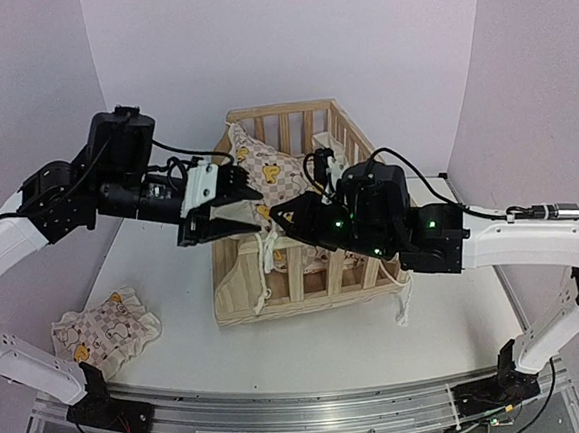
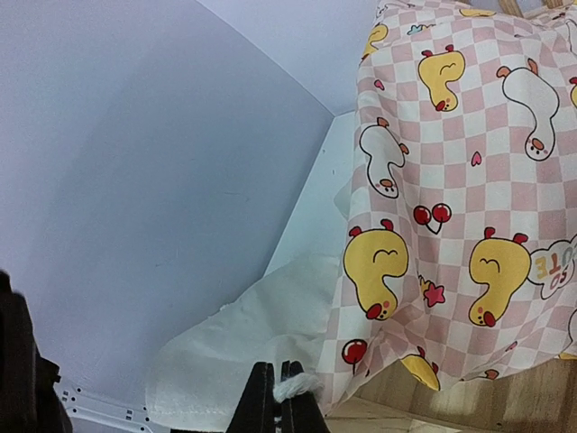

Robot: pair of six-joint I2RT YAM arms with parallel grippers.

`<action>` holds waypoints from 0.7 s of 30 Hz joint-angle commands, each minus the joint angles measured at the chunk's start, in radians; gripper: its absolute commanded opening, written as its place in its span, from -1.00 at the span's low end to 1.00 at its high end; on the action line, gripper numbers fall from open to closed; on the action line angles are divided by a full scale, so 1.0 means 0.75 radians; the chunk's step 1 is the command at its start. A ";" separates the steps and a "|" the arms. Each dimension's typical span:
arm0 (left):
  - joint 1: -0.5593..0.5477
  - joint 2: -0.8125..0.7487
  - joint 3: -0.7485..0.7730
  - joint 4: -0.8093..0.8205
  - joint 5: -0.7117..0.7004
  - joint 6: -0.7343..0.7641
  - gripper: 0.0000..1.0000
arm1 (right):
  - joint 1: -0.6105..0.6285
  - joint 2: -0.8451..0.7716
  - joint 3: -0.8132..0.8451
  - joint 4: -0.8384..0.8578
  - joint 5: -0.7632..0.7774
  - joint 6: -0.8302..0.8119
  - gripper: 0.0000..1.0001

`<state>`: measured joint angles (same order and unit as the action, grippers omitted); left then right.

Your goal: Set up the pet bed

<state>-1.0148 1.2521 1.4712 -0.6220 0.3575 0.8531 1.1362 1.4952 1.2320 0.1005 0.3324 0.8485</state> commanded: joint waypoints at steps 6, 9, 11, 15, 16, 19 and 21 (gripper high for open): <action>0.029 -0.092 -0.148 0.030 0.050 -0.325 -0.20 | -0.036 -0.094 0.002 0.005 -0.166 -0.055 -1.00; 0.029 -0.094 -0.176 0.066 0.033 -0.345 -0.15 | -0.036 -0.107 0.011 0.014 -0.289 -0.043 -1.00; 0.028 -0.086 -0.180 0.081 0.015 -0.373 -0.04 | -0.036 -0.114 0.011 0.026 -0.377 -0.028 -1.00; 0.029 -0.074 -0.190 0.125 -0.001 -0.457 0.12 | -0.033 -0.109 -0.012 0.117 -0.518 -0.003 -1.00; 0.028 -0.069 -0.196 0.135 -0.003 -0.485 0.13 | -0.034 -0.107 -0.020 0.137 -0.538 0.003 -1.00; 0.028 -0.053 -0.214 0.156 0.003 -0.553 0.08 | -0.034 -0.115 -0.044 0.164 -0.539 0.005 -1.00; 0.030 -0.039 -0.220 0.164 -0.005 -0.589 0.02 | -0.034 -0.125 -0.060 0.184 -0.540 0.000 -1.00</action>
<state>-0.9905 1.2076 1.3190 -0.5567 0.3629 0.5074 1.1149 1.4433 1.2045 0.1515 -0.0239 0.8426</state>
